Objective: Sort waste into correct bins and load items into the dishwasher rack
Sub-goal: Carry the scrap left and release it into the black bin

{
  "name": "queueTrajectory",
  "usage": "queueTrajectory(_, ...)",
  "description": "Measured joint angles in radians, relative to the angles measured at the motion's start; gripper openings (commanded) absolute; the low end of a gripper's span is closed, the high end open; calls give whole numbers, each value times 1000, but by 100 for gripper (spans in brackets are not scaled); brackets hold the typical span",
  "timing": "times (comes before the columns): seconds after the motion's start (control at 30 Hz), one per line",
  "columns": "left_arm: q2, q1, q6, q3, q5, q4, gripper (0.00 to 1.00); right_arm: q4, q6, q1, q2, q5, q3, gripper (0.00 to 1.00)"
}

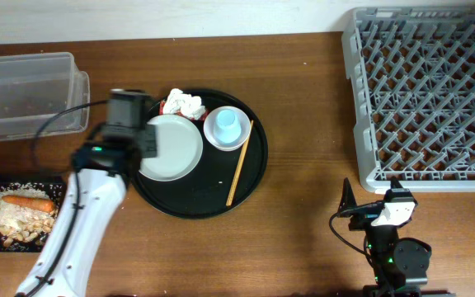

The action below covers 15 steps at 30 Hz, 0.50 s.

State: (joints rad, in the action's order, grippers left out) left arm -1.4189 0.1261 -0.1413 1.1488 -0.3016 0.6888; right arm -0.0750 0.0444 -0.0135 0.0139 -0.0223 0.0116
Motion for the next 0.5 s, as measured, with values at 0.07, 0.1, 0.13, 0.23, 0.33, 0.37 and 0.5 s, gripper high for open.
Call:
queueTrajectory(0.07, 0, -150, -87, 0, -6, -1, 30, 0, 0, 0, 0, 0, 0, 98)
queueTrajectory(0.1, 0, -221, -124, 0, -5, -1, 30, 0, 0, 0, 0, 0, 0, 98)
queueTrajectory(0.13, 0, -278, -154, 0, -5, -1, 35, 0, 0, 0, 0, 0, 0, 98)
queueTrajectory(0.23, 0, -493, -230, 0, -11, -4, 34, 0, 0, 0, 0, 0, 0, 98)
queueTrajectory(0.33, -6, -658, -262, 0, -13, -8, 34, 0, 0, 0, 0, 0, 0, 98)
queueTrajectory(0.37, -20, -682, -268, 1, -11, -19, 34, 0, 0, 0, 0, 0, 0, 98)
queueTrajectory(0.5, -135, -756, -272, 2, -10, -27, 41, 0, 0, 0, 0, 0, 0, 98)
